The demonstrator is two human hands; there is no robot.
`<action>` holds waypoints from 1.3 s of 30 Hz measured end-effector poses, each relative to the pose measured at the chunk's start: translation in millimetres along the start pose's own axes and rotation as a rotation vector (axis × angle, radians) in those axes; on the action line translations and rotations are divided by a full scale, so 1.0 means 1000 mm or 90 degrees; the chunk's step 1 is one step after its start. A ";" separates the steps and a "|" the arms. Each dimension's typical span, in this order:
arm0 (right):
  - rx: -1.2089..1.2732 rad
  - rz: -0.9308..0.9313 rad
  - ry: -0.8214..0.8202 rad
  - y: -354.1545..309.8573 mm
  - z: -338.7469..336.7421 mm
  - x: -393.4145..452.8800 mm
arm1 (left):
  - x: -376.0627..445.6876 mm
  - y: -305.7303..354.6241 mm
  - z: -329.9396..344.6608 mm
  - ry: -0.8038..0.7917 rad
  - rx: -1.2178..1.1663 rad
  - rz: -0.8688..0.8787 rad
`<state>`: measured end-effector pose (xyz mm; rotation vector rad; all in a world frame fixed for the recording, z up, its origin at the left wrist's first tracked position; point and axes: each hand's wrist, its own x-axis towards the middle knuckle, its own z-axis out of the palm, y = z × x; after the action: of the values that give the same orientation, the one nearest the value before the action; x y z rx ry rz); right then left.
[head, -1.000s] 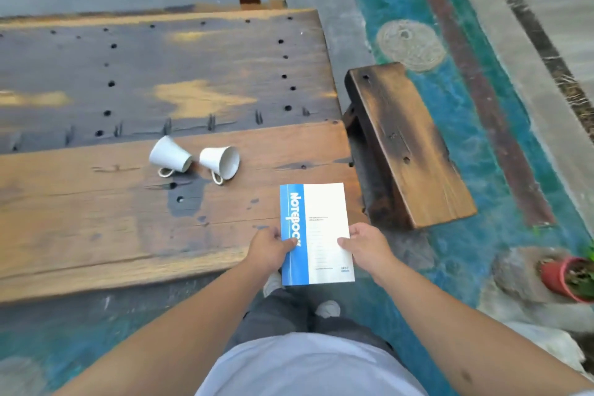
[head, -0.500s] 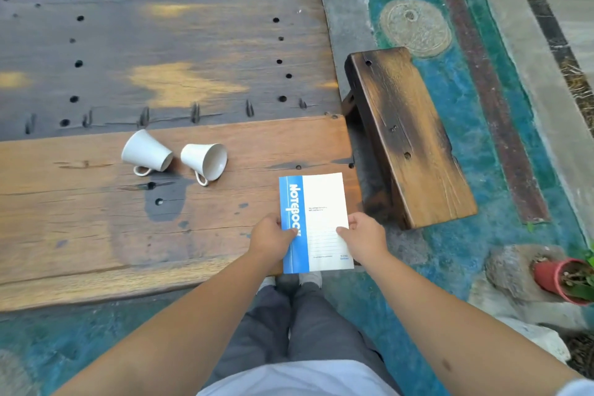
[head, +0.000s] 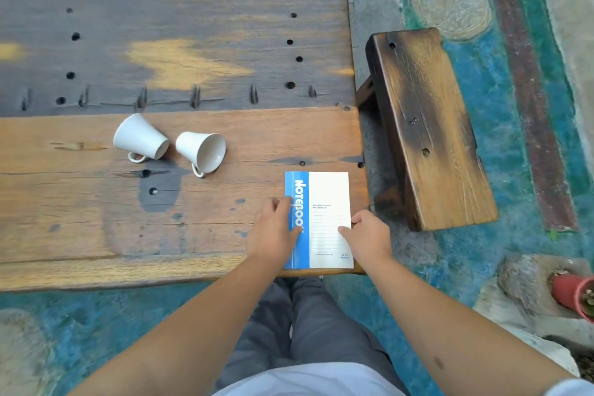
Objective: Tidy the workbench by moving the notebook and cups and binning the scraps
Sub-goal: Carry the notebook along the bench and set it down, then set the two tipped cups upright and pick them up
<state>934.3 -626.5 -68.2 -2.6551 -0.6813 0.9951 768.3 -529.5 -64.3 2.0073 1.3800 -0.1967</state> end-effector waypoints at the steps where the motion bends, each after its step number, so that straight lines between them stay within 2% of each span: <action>1: 0.004 0.001 -0.001 0.001 0.000 0.000 | 0.001 0.001 -0.001 -0.010 0.043 0.025; 7: -0.084 0.005 -0.019 -0.004 -0.002 0.000 | 0.001 0.013 -0.012 -0.068 0.196 0.048; 14: -0.159 -0.005 -0.043 -0.014 -0.016 -0.005 | -0.010 0.019 -0.034 -0.202 0.174 0.041; 17: -0.177 -0.060 -0.029 -0.025 -0.021 -0.014 | -0.027 0.010 -0.047 -0.173 0.183 0.041; 20: -0.233 -0.187 -0.023 -0.041 -0.024 -0.026 | -0.049 -0.008 -0.065 -0.105 0.175 0.004; 23: -0.287 -0.293 -0.065 -0.064 -0.023 -0.035 | -0.067 -0.030 -0.086 -0.027 0.153 -0.052; 26: -0.322 -0.350 -0.092 -0.090 -0.017 -0.042 | -0.081 -0.051 -0.108 0.010 0.135 -0.103; 32: -0.317 -0.373 -0.118 -0.139 0.001 -0.050 | -0.084 -0.086 -0.137 0.039 0.105 -0.150; 39: -0.266 -0.345 -0.117 -0.200 0.036 -0.044 | -0.044 -0.137 -0.180 0.037 0.053 -0.133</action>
<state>812.7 -473.2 1.9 -2.4650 -1.6991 1.0192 585.6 -425.8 31.0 1.9468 1.6434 -0.2948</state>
